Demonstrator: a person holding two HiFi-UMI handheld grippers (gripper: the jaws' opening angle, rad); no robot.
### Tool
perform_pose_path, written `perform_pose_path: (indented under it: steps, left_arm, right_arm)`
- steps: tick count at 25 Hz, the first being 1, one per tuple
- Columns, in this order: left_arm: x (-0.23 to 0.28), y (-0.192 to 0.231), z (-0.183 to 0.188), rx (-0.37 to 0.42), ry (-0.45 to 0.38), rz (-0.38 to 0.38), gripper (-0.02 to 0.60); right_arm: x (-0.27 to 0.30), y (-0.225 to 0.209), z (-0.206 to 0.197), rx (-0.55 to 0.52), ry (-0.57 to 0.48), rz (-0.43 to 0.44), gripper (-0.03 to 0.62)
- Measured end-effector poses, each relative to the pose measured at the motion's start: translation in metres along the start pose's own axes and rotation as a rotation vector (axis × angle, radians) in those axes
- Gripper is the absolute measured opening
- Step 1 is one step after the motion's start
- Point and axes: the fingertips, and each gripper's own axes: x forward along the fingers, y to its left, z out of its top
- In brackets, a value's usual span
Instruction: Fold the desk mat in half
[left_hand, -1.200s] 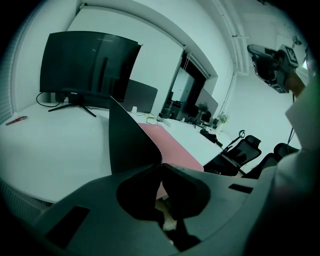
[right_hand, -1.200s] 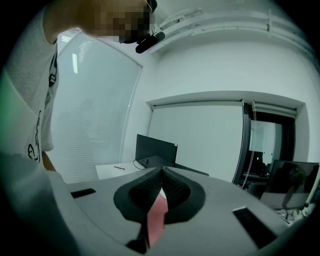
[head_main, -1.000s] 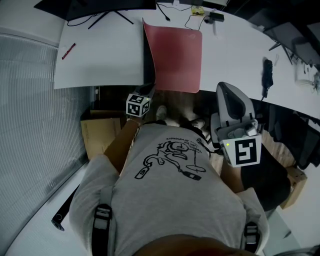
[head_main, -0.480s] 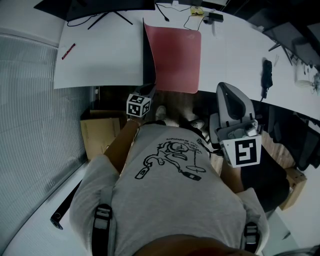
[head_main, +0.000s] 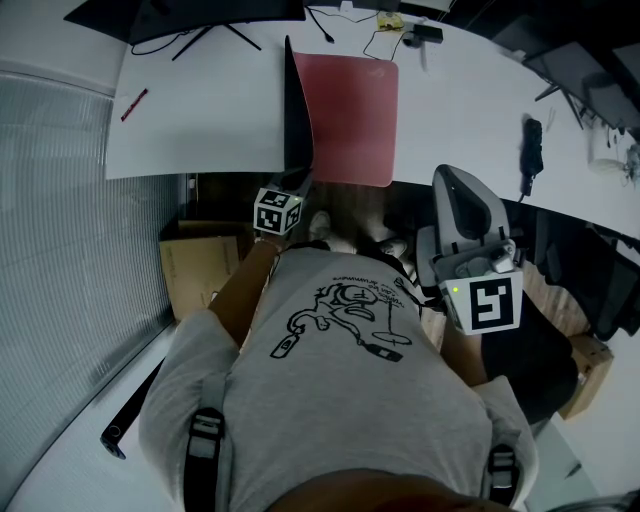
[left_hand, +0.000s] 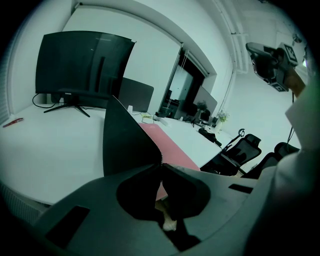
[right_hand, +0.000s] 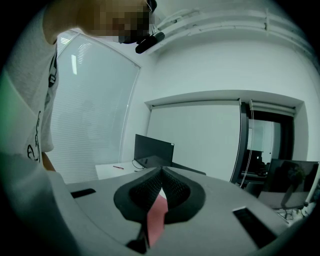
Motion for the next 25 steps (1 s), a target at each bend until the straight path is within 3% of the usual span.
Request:
perform_pose_path:
  steps: [25]
  left_arm:
    - [0.026, -0.034, -0.002, 0.019, 0.035, -0.015, 0.032]
  right_arm:
    - [-0.022, -0.031, -0.009, 0.011, 0.003, -0.016, 0.006]
